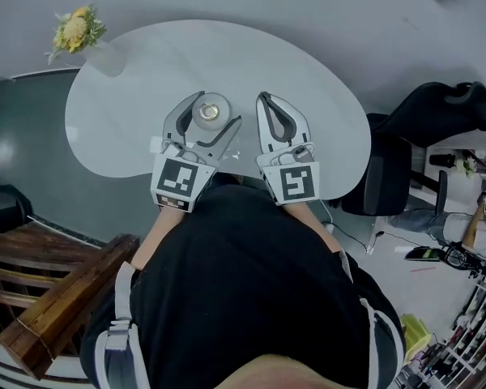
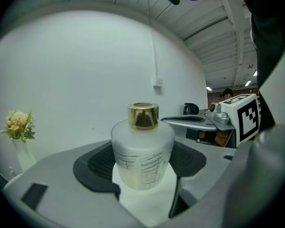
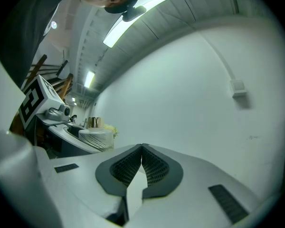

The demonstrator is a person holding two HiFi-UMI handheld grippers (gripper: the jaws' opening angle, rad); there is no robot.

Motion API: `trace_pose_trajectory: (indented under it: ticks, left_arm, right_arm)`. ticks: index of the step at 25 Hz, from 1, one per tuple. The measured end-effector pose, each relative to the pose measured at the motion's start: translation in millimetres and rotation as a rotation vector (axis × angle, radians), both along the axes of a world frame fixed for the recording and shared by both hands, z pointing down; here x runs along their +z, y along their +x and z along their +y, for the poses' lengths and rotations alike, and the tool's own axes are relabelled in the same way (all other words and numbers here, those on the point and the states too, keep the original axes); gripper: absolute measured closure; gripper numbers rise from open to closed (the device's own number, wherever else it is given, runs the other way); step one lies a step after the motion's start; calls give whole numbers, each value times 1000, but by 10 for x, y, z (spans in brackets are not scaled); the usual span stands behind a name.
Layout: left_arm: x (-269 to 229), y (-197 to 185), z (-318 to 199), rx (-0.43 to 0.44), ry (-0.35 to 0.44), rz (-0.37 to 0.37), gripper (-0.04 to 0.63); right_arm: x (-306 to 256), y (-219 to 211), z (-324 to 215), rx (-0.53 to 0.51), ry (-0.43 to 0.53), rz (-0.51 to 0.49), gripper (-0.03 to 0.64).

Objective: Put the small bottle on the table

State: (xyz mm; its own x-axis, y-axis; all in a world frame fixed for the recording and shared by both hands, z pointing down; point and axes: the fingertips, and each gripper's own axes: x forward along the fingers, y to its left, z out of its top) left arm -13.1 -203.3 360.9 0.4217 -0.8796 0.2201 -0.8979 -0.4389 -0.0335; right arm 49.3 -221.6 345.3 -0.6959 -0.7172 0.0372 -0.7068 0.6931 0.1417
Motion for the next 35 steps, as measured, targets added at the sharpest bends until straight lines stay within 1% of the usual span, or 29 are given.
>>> trace_pose_trajectory:
  ticks: [5,8,12,14,16,24,29,35]
  left_arm:
    - [-8,18,-116,21,-8,-11,262]
    - [-16,17,-180,40,-16,-18,262]
    - [-19,23,-237,75,-23,-28,262]
    - [-13,21,-262,92,-25,-30,262]
    - [1,11,-301,104,-29,-29,262]
    - [75,13,-483,132,-40,-32,262]
    - [165,29,-544,135,-70,-24,262]
    - [350,127,-688,175,-94,-20,262]
  right_arm:
    - [-21,-1,-110,16,10,-23,595]
    - [-12,-3,-165,33,-13,-11,595]
    - [-47,5,-234,66,8,-41,595]
    - [-11,-1,-254,82,-13,-26,595]
    - [0,-15,-292,94,-12,-24,595]
    - [85,-12,-430,118,-47,12,595]
    - [149,-5,-484,126,-49,26,595]
    - [337,38,-599,143,-77,50,595]
